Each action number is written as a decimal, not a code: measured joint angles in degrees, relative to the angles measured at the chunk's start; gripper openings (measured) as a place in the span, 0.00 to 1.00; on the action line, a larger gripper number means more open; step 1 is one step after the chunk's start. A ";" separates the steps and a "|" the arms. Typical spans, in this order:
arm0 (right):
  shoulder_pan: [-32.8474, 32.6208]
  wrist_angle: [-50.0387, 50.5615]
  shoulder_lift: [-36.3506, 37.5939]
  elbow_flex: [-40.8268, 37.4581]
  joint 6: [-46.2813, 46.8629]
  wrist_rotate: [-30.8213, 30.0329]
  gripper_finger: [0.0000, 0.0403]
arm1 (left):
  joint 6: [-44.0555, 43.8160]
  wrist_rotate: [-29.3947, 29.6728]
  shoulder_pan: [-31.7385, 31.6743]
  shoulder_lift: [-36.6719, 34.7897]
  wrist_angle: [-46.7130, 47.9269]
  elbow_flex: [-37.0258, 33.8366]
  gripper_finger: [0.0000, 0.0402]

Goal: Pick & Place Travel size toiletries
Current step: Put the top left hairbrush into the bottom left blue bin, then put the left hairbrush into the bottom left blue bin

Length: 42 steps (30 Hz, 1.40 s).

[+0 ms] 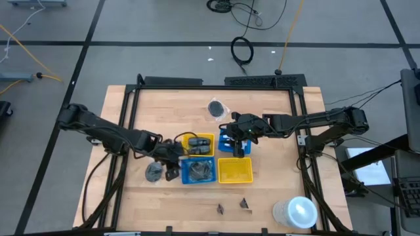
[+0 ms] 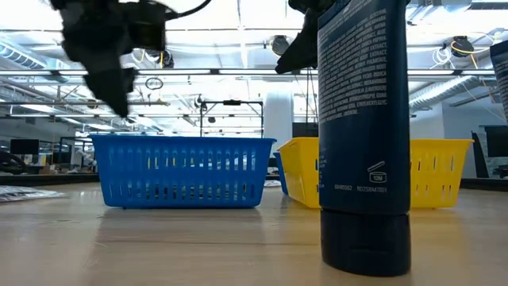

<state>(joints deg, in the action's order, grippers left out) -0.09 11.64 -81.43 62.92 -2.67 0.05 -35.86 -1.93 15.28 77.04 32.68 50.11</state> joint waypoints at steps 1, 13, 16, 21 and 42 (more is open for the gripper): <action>0.01 -0.01 0.00 0.00 0.01 -0.02 0.35 | -1.29 0.93 0.28 -0.41 1.92 0.00 0.38; -0.01 -0.02 0.00 0.00 0.02 0.01 0.35 | -24.54 8.87 5.51 -1.25 27.75 0.00 0.38; -0.01 -0.02 -0.01 0.00 0.02 0.01 0.35 | -29.15 9.12 7.48 -1.25 28.98 -0.02 0.38; 0.01 -0.04 0.00 -0.02 -0.47 0.01 0.35 | -35.23 9.48 10.48 -1.25 28.82 -2.39 0.39; -0.01 -0.20 0.00 -0.02 -1.25 0.01 0.35 | -45.28 1.94 12.34 -1.80 26.78 -10.10 0.63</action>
<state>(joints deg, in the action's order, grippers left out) -0.10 11.44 -81.43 62.89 -3.92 0.05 -81.14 0.01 27.62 75.24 59.46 40.01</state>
